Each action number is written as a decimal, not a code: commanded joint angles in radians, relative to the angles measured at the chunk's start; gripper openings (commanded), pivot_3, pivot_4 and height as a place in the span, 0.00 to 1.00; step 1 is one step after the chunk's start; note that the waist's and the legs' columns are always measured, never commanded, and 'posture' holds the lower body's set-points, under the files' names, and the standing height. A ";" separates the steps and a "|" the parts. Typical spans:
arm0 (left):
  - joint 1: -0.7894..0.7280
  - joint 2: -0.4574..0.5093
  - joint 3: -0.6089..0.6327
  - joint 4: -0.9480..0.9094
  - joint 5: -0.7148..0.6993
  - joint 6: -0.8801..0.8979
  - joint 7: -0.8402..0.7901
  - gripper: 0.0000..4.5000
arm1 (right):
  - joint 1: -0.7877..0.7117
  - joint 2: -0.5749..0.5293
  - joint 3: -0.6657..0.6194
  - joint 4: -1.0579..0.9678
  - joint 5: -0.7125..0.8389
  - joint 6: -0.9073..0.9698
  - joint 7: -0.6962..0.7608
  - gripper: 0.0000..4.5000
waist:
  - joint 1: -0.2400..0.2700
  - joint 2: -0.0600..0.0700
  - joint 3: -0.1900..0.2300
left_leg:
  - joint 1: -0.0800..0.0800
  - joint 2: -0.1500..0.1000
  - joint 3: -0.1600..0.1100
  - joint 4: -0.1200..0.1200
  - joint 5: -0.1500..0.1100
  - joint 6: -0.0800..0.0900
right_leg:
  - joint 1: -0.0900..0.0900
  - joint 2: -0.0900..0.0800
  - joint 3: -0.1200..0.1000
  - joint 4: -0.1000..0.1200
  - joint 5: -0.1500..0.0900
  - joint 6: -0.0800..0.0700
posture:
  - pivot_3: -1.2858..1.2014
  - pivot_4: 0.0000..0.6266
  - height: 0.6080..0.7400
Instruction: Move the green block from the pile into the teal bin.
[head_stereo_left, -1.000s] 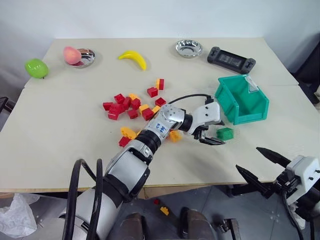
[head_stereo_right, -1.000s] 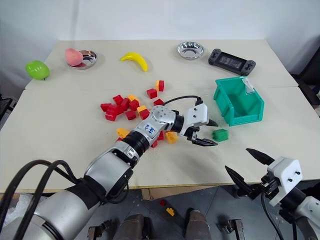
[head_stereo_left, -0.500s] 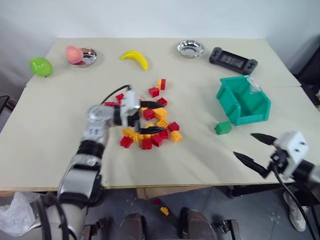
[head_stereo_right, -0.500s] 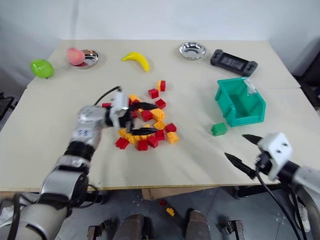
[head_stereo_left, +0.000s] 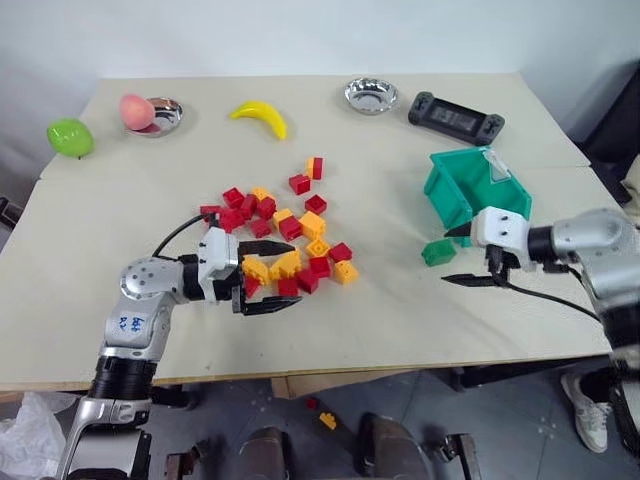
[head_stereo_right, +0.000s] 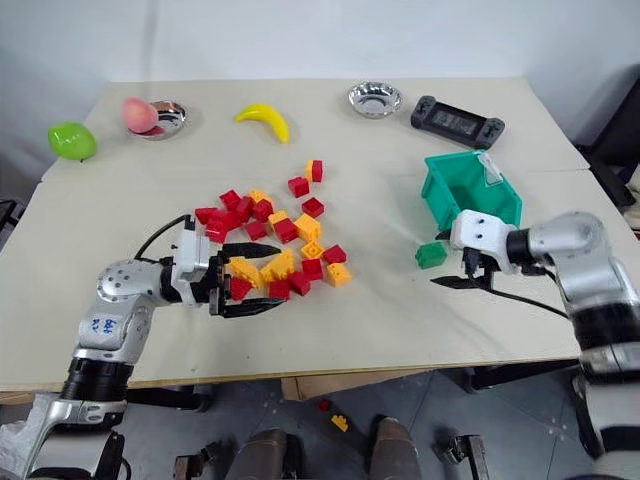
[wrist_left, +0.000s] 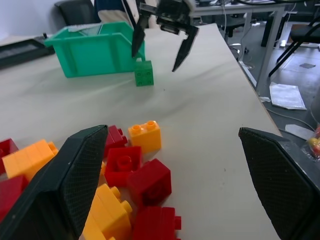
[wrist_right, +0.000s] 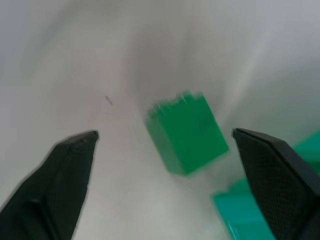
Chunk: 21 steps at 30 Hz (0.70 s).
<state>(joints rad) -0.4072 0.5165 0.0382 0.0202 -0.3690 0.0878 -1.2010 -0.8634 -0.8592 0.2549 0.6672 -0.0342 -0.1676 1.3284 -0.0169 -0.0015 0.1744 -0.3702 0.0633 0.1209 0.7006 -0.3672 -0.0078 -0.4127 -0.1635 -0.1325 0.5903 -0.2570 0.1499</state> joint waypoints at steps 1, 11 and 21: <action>0.022 0.012 0.011 -0.076 -0.029 0.012 0.029 0.99 | -0.134 0.059 0.038 0.193 -0.077 -0.088 0.012 1.00 | -0.013 0.000 0.000 | 0.000 0.000 0.000 0.000 0.000 0.000 | 0.000 0.000 0.000 0.000 0.000 0.000 | 0.52 0.24 1.00; 0.054 0.030 0.015 -0.121 -0.042 0.034 0.074 1.00 | -0.287 0.153 0.087 0.444 -0.171 -0.172 0.124 0.79 | -0.016 0.001 0.000 | 0.000 0.000 0.000 -0.001 0.000 -0.001 | 0.000 0.000 0.000 0.000 0.000 0.000 | 0.52 0.24 1.00; 0.076 -0.015 0.018 -0.138 -0.060 0.040 0.151 1.00 | -0.145 0.085 -0.101 0.181 0.058 0.018 0.251 0.33 | -0.009 0.002 0.001 | 0.000 0.000 0.000 -0.001 0.000 -0.001 | 0.000 0.000 0.000 0.000 0.000 0.000 | 0.52 0.24 1.00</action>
<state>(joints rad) -0.3341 0.5067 0.0402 -0.0762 -0.4069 0.1306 -1.0652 -1.0040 -0.7444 0.2018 0.9037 -0.0294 -0.2016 1.5140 -0.0262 0.0005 0.1753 -0.3705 0.0632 0.1206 0.7004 -0.3667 -0.0086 -0.4129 -0.1635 -0.1324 0.5908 -0.2571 0.1499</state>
